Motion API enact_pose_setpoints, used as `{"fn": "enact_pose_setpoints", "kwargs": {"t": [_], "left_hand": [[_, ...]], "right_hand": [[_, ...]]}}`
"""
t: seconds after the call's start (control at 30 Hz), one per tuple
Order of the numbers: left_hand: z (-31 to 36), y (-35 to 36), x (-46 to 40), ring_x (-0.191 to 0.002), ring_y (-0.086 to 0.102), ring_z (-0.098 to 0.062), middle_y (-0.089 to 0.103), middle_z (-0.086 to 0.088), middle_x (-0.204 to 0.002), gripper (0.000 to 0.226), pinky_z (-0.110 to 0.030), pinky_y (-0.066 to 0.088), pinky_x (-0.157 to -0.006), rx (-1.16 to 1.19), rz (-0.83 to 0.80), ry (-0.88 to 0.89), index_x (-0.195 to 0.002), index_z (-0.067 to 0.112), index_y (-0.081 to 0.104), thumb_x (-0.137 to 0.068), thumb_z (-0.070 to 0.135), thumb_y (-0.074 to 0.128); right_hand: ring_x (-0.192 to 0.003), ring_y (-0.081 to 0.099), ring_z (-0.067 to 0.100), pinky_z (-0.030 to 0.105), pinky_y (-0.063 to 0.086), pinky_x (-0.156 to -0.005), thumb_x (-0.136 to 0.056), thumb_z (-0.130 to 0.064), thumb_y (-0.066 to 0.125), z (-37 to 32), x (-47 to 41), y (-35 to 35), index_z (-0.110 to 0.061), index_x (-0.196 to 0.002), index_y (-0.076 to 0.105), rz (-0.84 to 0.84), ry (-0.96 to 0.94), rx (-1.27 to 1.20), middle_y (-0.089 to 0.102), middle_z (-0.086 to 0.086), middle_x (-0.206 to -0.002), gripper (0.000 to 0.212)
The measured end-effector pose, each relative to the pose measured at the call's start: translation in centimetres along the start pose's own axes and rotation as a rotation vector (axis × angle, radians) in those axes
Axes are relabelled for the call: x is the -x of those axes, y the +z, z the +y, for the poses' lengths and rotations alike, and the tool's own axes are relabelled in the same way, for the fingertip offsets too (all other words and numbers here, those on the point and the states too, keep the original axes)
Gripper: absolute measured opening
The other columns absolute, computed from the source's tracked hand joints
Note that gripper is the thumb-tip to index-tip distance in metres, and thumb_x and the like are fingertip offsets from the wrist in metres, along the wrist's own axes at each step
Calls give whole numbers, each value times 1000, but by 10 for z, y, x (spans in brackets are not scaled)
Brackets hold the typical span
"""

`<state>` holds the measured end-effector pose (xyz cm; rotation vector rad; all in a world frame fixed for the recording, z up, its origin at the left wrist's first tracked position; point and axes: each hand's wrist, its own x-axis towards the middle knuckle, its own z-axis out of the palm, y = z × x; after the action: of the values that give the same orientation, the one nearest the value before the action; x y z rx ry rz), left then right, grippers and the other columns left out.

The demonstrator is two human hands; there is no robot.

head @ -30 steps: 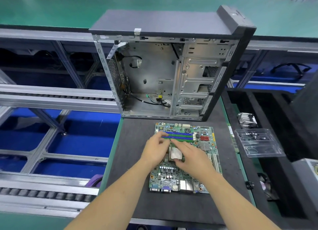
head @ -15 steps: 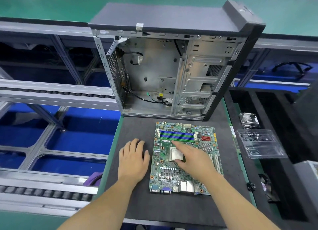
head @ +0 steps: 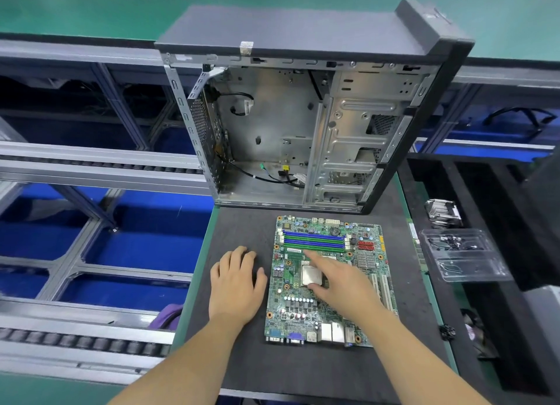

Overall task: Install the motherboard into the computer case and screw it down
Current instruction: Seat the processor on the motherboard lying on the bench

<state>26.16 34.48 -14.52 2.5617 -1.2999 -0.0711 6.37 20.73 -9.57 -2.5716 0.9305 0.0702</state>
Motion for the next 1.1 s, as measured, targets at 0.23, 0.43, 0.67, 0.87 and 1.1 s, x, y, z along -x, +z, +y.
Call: {"fn": "enact_pose_setpoints", "kwargs": {"t": [0.23, 0.43, 0.67, 0.87, 1.1], "left_hand": [[0, -1, 1, -129, 41, -19, 49, 6, -138, 36, -42, 32, -108, 9, -1, -4, -126, 28, 56, -95, 42, 45], [0, -1, 1, -130, 41, -18, 48, 7, -138, 37, -42, 31, -109, 9, -6, -4, -127, 29, 56, -95, 44, 43], [1, -2, 1, -129, 41, -18, 49, 7, -138, 39, -42, 32, -109, 9, -9, -4, -126, 28, 56, -95, 44, 40], [1, -3, 1, -131, 40, -19, 47, 7, -140, 38, -42, 30, -109, 1, -23, -10, -127, 28, 56, -95, 44, 44], [1, -5, 2, -131, 39, -19, 47, 7, -140, 37, -41, 29, -109, 3, -29, -9, -127, 28, 56, -96, 44, 43]], "right_hand": [[-102, 66, 11, 31, 56, -82, -101, -47, 55, 0, -2, 1, -47, -160, 12, -15, 2, 15, 47, -21, -152, 73], [-109, 65, 11, 30, 56, -85, -101, -48, 55, 1, -3, 1, -47, -160, 13, -17, -1, 22, 44, -22, -155, 72], [-120, 61, 9, 32, 57, -86, -100, -44, 57, 1, -4, 4, -46, -159, 17, -5, -25, 6, 47, -22, -151, 71], [-113, 63, 8, 30, 57, -82, -100, -43, 58, 1, -3, 5, -45, -158, 21, 11, -30, -7, 53, -22, -143, 69], [-114, 63, 10, 31, 58, -82, -100, -41, 59, -1, -5, 3, -44, -159, 22, 6, -31, -14, 53, -20, -144, 70]]}}
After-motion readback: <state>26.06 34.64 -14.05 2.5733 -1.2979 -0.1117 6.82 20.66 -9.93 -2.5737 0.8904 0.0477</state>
